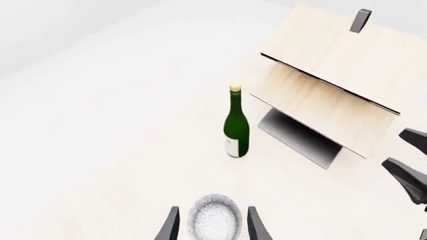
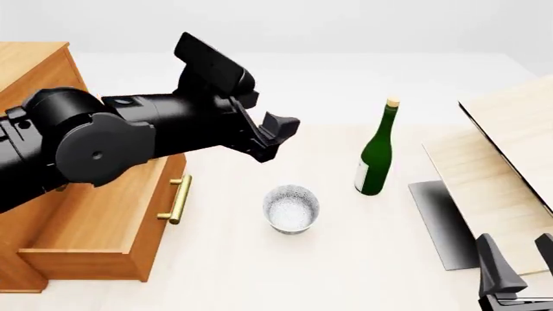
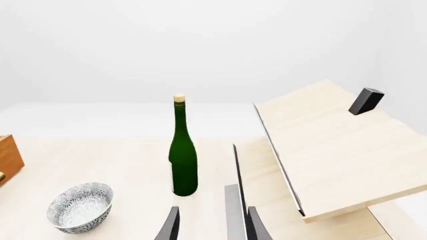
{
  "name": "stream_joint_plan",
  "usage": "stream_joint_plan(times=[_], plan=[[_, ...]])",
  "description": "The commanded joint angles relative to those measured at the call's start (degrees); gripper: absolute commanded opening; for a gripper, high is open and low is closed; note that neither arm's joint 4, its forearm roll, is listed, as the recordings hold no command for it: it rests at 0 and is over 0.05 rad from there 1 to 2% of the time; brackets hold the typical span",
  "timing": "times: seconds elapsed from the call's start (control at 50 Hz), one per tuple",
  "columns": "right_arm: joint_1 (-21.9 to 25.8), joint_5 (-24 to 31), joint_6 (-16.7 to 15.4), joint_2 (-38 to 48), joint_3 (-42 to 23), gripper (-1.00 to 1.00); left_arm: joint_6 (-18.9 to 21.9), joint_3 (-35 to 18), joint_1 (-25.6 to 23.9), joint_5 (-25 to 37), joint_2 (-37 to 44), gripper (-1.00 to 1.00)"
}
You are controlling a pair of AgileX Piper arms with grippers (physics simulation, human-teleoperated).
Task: Put the bowl in the bottom drawer of the cabinet.
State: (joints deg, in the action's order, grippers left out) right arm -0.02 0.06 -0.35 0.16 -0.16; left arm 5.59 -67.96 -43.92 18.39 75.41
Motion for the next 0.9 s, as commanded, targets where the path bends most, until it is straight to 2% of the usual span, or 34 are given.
stream_joint_plan(times=[0.02,0.36,0.54,0.68,0.9], plan=[[0.0,0.01,-0.01,0.0,0.0,1.0,-1.13,-3.96,0.08,3.59,3.73,1.0],[0.0,0.0,-0.02,0.0,0.0,1.0,-1.8,-7.56,1.25,5.94,9.72,1.0],[0.01,0.0,0.0,0.0,0.0,1.0,-3.26,-8.44,-1.33,6.32,12.45,1.0],[0.0,0.0,-0.01,0.0,0.0,1.0,-4.07,-8.77,-2.56,5.51,15.07,1.0],[0.0,0.0,0.0,0.0,0.0,1.0,-6.18,-6.15,-2.67,2.71,17.74,1.0]])
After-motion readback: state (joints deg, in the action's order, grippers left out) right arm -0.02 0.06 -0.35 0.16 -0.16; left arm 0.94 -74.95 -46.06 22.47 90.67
